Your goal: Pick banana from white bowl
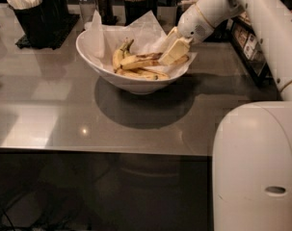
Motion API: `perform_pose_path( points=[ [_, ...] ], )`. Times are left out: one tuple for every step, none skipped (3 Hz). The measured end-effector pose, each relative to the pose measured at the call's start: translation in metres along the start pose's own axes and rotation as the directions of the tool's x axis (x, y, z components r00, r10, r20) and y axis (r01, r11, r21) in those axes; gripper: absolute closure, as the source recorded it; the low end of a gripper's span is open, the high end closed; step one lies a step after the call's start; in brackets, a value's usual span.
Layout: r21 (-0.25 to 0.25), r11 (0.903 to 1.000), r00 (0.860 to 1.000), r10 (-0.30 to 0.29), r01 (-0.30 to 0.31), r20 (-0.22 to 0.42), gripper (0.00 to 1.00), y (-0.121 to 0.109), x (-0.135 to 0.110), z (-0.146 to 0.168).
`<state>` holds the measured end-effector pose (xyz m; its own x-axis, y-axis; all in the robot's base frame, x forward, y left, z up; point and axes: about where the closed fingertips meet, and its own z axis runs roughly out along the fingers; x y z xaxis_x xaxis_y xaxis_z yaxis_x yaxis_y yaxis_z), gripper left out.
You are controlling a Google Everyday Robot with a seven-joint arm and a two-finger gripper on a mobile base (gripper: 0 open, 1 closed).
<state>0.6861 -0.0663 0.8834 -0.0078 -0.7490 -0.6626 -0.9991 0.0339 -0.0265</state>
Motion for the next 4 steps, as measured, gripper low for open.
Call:
perform_pose_path(
  points=[
    [0.041,0.9991,1.000,-0.006,0.007,-0.014,1.00,0.028,0.006,-0.036],
    [0.071,0.9972,1.000,-0.024,0.023,0.003,1.00,0.064,0.008,-0.065],
    [0.114,0.9933,0.999,-0.022,0.018,0.032,1.00,0.102,0.013,-0.091],
    [0.195,0.9806,0.999,-0.022,0.015,0.038,1.00,0.137,0.018,-0.119]
  ],
)
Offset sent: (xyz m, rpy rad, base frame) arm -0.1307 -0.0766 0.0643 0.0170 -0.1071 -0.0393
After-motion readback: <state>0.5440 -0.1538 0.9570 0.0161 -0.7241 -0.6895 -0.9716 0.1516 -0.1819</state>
